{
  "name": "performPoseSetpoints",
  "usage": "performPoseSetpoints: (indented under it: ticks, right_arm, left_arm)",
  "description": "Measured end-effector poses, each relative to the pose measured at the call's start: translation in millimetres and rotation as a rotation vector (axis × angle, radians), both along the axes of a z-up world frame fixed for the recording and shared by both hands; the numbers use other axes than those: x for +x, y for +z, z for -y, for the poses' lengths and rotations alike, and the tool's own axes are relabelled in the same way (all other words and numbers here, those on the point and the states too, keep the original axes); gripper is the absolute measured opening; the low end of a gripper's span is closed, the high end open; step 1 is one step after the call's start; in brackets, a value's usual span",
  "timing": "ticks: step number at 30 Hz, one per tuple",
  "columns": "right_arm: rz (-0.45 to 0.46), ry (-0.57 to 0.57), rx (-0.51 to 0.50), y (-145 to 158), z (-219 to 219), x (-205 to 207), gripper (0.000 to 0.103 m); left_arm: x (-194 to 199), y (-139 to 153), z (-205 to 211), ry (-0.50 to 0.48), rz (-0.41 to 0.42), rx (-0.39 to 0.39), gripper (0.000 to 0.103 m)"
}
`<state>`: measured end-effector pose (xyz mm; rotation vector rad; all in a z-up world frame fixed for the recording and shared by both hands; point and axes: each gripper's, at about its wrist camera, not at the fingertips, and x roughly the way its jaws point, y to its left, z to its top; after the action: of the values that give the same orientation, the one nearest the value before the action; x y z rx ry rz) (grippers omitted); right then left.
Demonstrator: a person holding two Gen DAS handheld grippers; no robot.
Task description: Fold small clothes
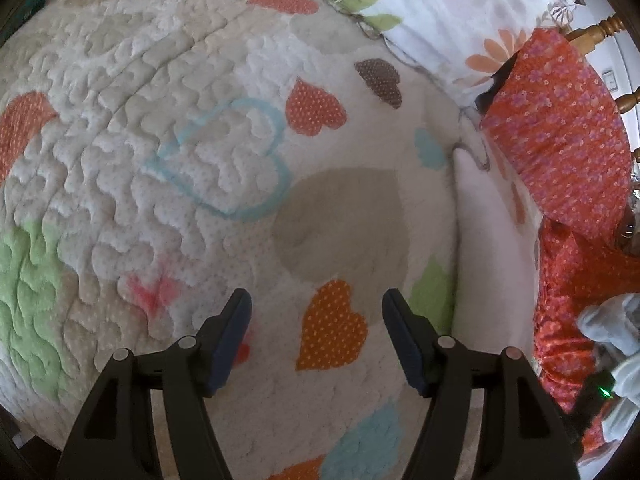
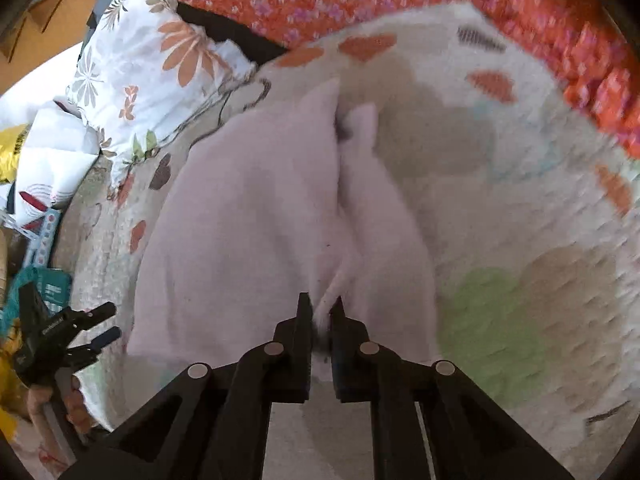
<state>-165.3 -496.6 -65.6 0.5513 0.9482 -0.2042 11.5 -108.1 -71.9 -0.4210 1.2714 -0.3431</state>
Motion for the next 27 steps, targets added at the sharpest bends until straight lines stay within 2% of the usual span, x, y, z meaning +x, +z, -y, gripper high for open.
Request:
performPoseSetpoints:
  ticks: [3,5,9,12,13,14,17,19,20,23,24,25,27]
  right_arm:
    - [-0.031,-0.075,-0.076,13.4,23.9,-14.5,0.007]
    - [-0.08,-0.115,-0.118,11.4,37.8,-21.0,0.007]
    - [-0.18,-0.078,-0.151,-8.0,35.5,-14.4,0.009]
    - [-0.197,-0.067,-0.193,-9.3,29.1,-11.1,0.029]
    - [-0.192,-0.063,-0.195,-4.9,27.7,-10.2,0.036]
    - [-0.178,-0.068,-0.197,-0.7,28.3,-11.6,0.038]
    - [-0.084,-0.15,-0.24,28.2,30.3,-23.5,0.039]
    - [-0.005,-0.215,-0.304,48.9,24.3,-31.7,0.039]
    - [0.022,-0.212,-0.315,55.1,19.5,-30.9,0.039]
    - [0.087,-0.082,-0.296,66.3,-13.4,-14.0,0.037]
    - [0.097,-0.014,-0.277,66.1,-27.6,-5.0,0.034]
    - [0.11,0.058,-0.251,64.6,-44.2,4.5,0.025]
    - [0.111,0.137,-0.227,58.9,-68.5,19.6,0.023]
  left_arm:
    - [2.8,6.9,6.4,-0.015,0.02,-0.006,0.067]
    - [3.9,10.5,11.2,-0.03,0.033,-0.003,0.067]
    - [6.3,13.0,12.5,-0.026,0.047,0.013,0.067]
    - [9.6,11.8,9.6,-0.014,0.041,0.019,0.067]
    - [10.5,11.7,8.1,-0.011,0.042,0.022,0.067]
    - [11.2,11.5,6.7,-0.009,0.044,0.027,0.067]
    - [12.0,11.5,2.2,0.003,0.053,0.043,0.068]
    - [12.4,10.0,0.2,0.009,0.049,0.047,0.069]
    - [12.1,9.4,-0.9,0.009,0.047,0.047,0.069]
    - [11.5,9.0,-1.2,0.008,0.045,0.052,0.069]
    - [11.1,9.5,-2.0,0.011,0.05,0.056,0.069]
    - [10.6,9.8,-2.7,0.014,0.053,0.058,0.069]
    - [10.5,8.7,-5.3,0.027,0.05,0.06,0.069]
